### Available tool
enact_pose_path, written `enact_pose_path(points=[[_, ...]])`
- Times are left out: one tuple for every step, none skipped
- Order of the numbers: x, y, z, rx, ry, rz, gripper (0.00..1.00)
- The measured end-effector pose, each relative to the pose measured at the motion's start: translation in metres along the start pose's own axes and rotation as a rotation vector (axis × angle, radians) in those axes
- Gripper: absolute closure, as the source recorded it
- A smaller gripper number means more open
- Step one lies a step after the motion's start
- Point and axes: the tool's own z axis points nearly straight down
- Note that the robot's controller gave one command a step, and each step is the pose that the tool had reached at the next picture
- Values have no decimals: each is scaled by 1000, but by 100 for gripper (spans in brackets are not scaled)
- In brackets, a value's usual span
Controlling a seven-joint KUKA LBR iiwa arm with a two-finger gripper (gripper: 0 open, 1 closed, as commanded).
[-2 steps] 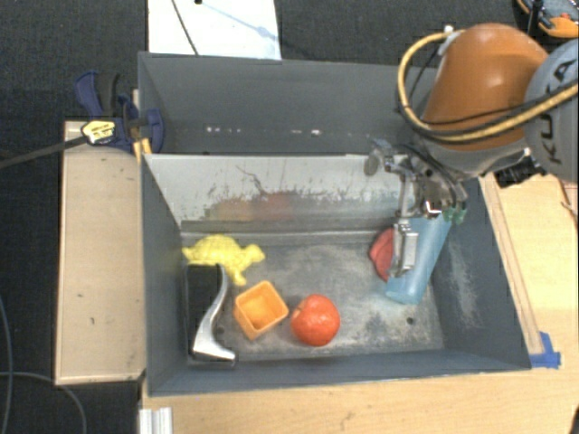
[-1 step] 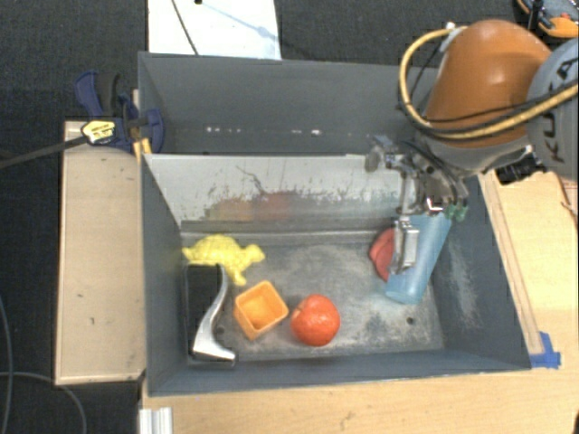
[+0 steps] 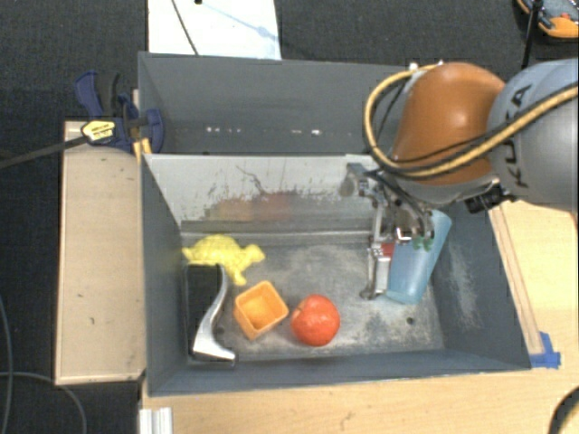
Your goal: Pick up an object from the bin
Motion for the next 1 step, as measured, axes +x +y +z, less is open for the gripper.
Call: enact_pose_path(points=[[38, -1, 70, -2, 4, 30, 0]])
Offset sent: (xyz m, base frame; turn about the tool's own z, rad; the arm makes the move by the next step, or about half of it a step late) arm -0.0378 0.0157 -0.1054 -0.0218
